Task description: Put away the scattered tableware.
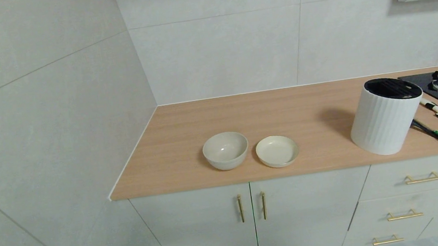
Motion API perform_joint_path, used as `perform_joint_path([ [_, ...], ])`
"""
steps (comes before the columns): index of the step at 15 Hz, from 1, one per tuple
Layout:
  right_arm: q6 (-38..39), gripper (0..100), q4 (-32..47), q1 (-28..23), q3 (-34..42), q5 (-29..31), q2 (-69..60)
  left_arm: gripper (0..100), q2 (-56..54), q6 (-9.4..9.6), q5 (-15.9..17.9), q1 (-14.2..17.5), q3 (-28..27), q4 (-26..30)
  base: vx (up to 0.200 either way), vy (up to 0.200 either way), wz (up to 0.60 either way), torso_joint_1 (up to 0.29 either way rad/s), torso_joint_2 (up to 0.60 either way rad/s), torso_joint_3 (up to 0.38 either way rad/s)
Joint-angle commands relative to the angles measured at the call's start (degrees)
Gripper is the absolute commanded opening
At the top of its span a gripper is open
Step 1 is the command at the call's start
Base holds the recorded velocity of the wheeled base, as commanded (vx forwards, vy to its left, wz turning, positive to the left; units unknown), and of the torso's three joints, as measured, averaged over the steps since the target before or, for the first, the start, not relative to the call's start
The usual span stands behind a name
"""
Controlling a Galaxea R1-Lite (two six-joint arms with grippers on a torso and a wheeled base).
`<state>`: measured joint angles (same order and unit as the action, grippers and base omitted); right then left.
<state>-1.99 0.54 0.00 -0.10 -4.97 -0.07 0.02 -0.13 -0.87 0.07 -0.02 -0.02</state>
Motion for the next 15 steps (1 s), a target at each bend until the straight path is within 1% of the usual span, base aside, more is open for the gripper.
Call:
perform_joint_path([
  [1, 0.05, 100, -0.01, 0.0, 0.01, -0.04, 0.07, 100, -0.02, -0.04, -0.01, 0.01, 0.02, -0.06, 0.0, 0.0, 0.0, 0.0, 0.0, 0.0],
  [6, 0.05, 100, -0.01, 0.0, 0.01, -0.04, 0.07, 100, -0.02, -0.04, -0.01, 0.01, 0.02, 0.02, 0.0, 0.0, 0.0, 0.0, 0.0, 0.0],
  [7, 0.05, 100, -0.01, 0.0, 0.01, -0.04, 0.07, 100, -0.02, -0.04, -0.01, 0.01, 0.02, -0.06, 0.0, 0.0, 0.0, -0.124, 0.26, 0.139],
  [11, 0.05, 100, -0.01, 0.0, 0.01, -0.04, 0.07, 100, -0.02, -0.04, -0.01, 0.01, 0.02, 0.02, 0.0, 0.0, 0.0, -0.181, 0.39, 0.206],
  [15, 0.05, 100, -0.01, 0.0, 0.01, -0.04, 0.07, 100, -0.02, -0.04, -0.01, 0.01, 0.02, -0.06, 0.0, 0.0, 0.0, -0.25, 0.54, 0.288],
])
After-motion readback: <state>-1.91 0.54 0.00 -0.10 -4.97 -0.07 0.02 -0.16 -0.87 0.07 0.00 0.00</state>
